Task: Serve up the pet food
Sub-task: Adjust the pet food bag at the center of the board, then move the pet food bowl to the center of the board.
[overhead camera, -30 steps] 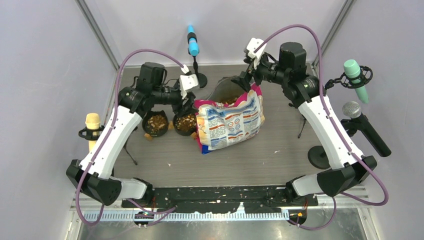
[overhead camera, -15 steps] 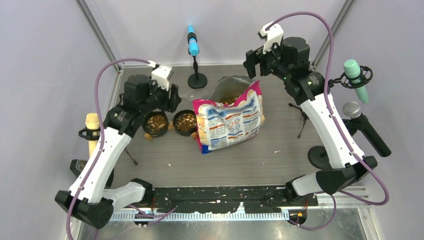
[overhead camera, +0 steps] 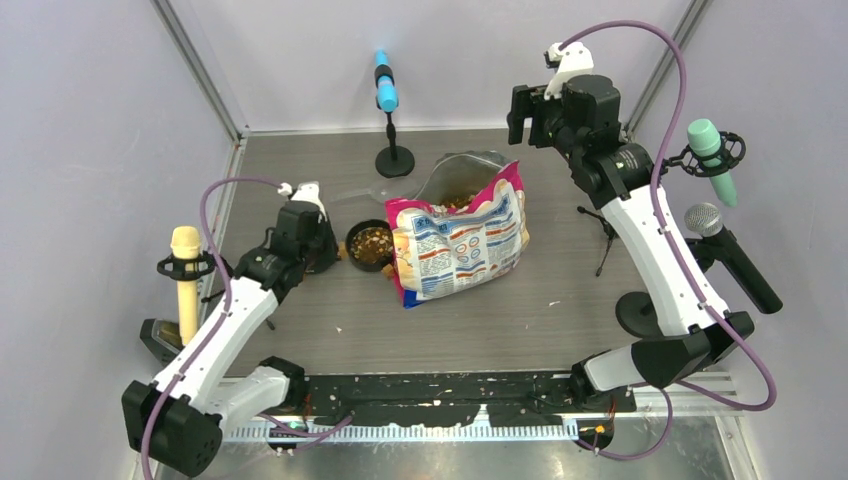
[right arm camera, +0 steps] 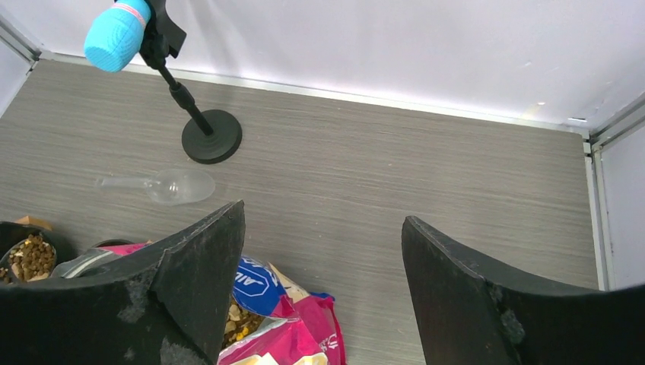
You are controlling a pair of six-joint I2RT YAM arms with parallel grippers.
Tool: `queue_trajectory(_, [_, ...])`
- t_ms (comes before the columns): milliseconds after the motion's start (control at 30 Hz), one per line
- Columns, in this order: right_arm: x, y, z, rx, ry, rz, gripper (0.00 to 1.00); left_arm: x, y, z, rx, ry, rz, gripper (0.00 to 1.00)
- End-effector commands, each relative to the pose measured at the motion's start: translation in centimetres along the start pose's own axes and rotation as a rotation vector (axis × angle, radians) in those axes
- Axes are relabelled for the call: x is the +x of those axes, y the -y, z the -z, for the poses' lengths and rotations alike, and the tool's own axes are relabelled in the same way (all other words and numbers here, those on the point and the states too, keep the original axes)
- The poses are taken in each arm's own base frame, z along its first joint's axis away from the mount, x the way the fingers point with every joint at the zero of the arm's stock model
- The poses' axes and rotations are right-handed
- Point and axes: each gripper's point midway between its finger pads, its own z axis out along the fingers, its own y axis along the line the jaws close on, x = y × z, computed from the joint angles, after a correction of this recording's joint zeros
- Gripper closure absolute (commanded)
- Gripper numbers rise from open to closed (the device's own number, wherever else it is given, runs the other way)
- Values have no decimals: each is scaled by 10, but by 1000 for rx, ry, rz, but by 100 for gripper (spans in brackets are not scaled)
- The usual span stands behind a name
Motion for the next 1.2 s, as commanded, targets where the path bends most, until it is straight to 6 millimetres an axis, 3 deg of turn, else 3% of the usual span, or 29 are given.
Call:
queue_trajectory(0, [-19, 1, 14, -3, 69, -24, 17, 9, 3, -23, 15, 28, 66, 100])
queue_trajectory(200, [-15, 4, 18, 12, 62, -15, 17, 35, -2, -58, -16, -10, 115, 100])
queue_trajectory(533, [-22, 16, 35, 53, 91, 32, 17, 40, -14, -111, -172, -78, 128, 100])
queue_trajectory(833, [-18, 34, 54, 115, 102, 79, 16, 55, -20, -130, -218, -127, 150, 100])
queue_trajectory(967, [-16, 38, 59, 126, 103, 92, 16, 47, -17, -139, -201, -142, 179, 100])
queue_trajectory(1167, [-19, 44, 65, 157, 120, 89, 16, 39, -29, -152, -218, -138, 217, 100])
